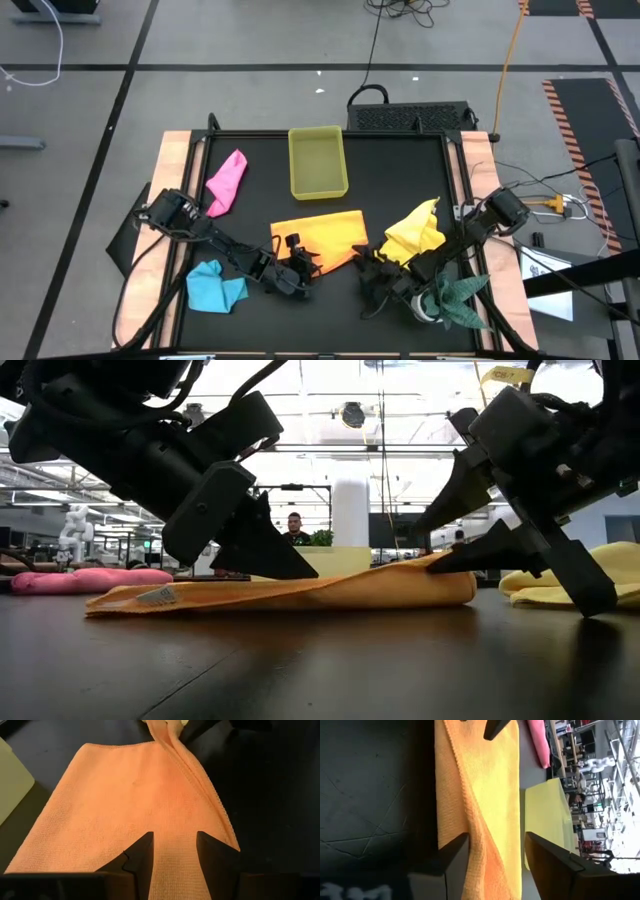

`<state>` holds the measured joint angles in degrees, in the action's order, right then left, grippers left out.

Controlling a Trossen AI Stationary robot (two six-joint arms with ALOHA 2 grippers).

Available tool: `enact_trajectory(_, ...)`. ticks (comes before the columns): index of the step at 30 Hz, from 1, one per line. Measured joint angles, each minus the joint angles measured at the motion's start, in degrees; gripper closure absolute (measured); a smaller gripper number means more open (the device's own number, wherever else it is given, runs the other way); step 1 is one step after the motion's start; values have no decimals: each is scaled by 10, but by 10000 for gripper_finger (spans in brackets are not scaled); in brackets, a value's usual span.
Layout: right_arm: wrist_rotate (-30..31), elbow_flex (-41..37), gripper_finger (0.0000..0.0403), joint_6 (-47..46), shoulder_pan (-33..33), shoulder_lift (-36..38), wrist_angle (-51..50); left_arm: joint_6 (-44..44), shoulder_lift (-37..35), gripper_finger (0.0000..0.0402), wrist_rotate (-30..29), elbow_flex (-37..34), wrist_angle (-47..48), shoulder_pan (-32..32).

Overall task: Fold microfiber towels
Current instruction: Fold the orange towel

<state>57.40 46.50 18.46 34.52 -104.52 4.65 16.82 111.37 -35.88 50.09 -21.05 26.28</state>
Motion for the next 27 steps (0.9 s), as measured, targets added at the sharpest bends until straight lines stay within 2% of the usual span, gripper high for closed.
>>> enact_trajectory(11, -22, -2, 227, -141, -1, 81, -175, 10, 0, 250, 0, 0, 15, 0)
enact_trajectory(17, -86, -1, 227, -163, -1, 111, -160, 14, 0, 250, 0, 0, 20, 0)
enact_trajectory(27, -211, -1, 227, -185, -1, 112, -156, 15, 0, 250, 19, 0, 21, 1)
